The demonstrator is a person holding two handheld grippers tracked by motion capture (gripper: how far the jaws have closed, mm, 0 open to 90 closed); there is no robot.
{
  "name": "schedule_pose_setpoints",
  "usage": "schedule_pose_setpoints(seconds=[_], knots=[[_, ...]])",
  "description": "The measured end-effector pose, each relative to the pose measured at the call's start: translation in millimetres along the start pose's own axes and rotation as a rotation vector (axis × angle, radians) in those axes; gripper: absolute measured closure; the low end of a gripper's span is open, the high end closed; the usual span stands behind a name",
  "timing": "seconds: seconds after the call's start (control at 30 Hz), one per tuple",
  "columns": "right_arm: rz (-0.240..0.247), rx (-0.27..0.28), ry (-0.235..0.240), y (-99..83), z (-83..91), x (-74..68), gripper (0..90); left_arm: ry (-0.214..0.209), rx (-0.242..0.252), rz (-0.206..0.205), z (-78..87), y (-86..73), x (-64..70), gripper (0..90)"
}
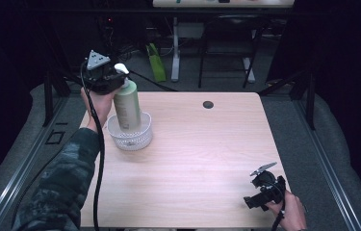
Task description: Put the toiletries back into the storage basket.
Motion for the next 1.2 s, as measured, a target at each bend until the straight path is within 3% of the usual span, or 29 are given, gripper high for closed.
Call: schedule_pose_setpoints(seconds=[1.2], knots=[[-0.005,0.000,0.006,0.3,-0.1,-0.7,1.7,0.001,-0.025,0.032,-3.9,-27.3,-3.9,66.9]])
Point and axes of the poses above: each handheld gripper's, and its own axes: z roughly backward along the jaws, y roughly out of its top, x roughly to its right, the point moved 2 cm from there along -z, roughly forward along the jaws, and after that the axes turned 2 degrees about -y, right-handed, at the moved point
